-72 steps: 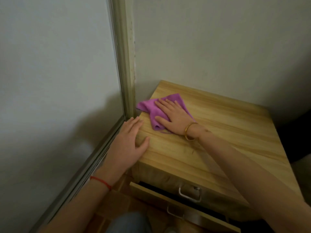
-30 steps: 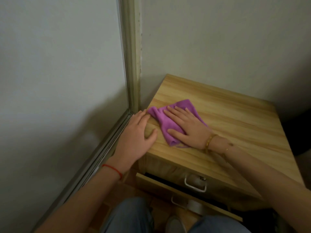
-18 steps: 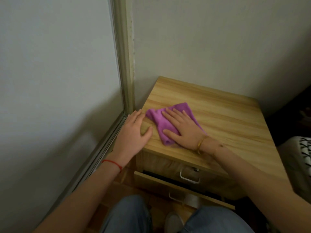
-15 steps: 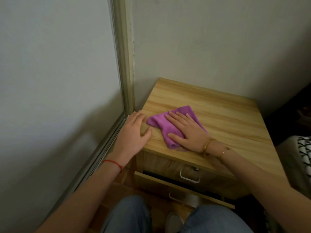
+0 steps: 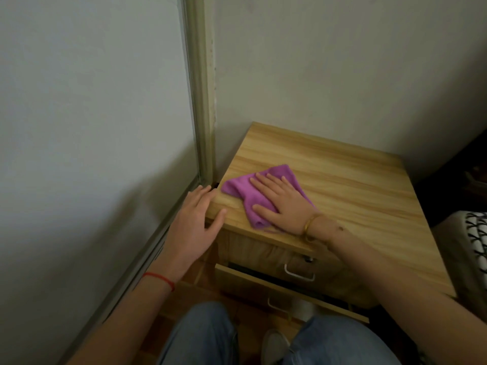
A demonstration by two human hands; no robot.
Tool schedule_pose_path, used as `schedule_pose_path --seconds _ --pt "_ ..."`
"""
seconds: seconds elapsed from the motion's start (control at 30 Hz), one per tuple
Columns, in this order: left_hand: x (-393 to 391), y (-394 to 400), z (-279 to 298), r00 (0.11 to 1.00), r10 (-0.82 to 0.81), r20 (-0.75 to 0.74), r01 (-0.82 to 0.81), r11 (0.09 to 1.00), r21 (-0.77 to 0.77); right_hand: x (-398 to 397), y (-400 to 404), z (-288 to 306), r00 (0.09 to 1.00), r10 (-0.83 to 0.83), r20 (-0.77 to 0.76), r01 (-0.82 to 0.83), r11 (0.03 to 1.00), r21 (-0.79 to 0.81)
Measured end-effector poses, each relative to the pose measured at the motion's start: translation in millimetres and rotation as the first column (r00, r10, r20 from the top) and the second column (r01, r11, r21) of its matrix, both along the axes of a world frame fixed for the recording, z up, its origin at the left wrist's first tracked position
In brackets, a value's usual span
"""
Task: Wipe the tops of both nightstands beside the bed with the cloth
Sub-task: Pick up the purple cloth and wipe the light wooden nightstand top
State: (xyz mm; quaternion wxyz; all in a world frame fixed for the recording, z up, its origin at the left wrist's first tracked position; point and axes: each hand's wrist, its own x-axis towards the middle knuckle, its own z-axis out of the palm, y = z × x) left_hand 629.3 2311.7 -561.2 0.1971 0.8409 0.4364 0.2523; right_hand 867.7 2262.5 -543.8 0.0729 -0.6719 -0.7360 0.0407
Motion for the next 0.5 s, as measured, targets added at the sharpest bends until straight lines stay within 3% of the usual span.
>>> schedule_pose_path --seconds 0.13,0.33,0.5 --pt "0.9 -3.0 0.2 1.000 0.020 -0.016 -0.020 1.000 -0.012 8.7 37.5 1.9 0.988 -0.156 0.016 0.156 0.988 -0.014" --pt "1.0 -2.2 3.4 0.998 -0.035 0.049 0.033 0.999 0.041 -31.7 20.0 0.4 0.993 0.115 -0.009 -0.115 0.992 0.051" --pt "1.0 -2.8 0.6 1.000 0.013 0.017 -0.013 1.000 -0.023 9.1 71.5 2.0 0.994 -0.110 0.013 0.110 0.994 -0.023"
